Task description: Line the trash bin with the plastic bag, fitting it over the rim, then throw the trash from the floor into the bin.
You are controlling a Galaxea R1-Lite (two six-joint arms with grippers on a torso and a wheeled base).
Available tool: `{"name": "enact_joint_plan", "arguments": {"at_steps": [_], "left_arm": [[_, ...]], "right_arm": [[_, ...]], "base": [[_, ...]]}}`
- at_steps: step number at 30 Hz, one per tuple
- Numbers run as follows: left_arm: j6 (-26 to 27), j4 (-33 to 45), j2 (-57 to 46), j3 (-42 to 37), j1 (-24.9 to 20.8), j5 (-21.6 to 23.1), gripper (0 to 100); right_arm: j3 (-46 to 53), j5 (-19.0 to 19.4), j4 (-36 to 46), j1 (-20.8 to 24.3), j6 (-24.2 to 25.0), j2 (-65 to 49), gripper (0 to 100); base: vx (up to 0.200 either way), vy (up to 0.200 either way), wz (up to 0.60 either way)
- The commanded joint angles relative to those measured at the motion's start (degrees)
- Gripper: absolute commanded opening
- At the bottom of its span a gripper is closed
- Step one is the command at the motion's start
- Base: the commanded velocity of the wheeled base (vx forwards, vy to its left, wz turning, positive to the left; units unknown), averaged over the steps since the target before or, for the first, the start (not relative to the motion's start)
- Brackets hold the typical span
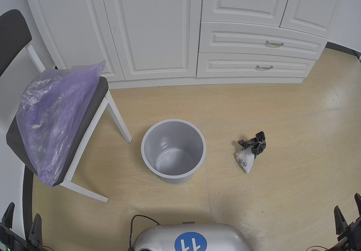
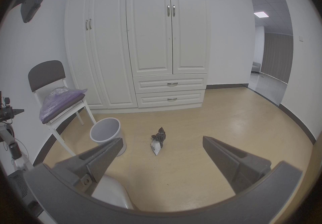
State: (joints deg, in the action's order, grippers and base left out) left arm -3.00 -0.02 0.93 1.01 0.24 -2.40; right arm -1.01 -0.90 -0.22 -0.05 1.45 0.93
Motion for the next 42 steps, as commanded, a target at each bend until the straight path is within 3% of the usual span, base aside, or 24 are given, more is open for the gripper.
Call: {"name": "enact_joint_plan", "arguments": {"at_steps": [1,14,21,42], "left_arm": [[-0.1,-0.1,-0.9,-1.0,0.0,0.0,100],[-0.3,-0.1,-0.9,-1.0,0.0,-0.1,100],[4.9,-0.1,-0.9,-1.0,0.1,3.1,100],[4.4,-0.3,-0.9,-1.0,0.0,3.6,100]], "right_arm": [[0.9,0.0,0.0,0.0,0.0,-0.9,100],[1.0,0.0,0.0,0.0,0.0,-0.9,100],[1.0,1.6,0.1,-0.1,-4.2,-0.9,100],[1.0,2.0,-0.1,-0.2,-3.8,-0.9,100]], "base": [[0.000,0.000,0.00],[0.000,0.000,0.00],[0.000,0.000,0.00],[0.000,0.000,0.00]]}}
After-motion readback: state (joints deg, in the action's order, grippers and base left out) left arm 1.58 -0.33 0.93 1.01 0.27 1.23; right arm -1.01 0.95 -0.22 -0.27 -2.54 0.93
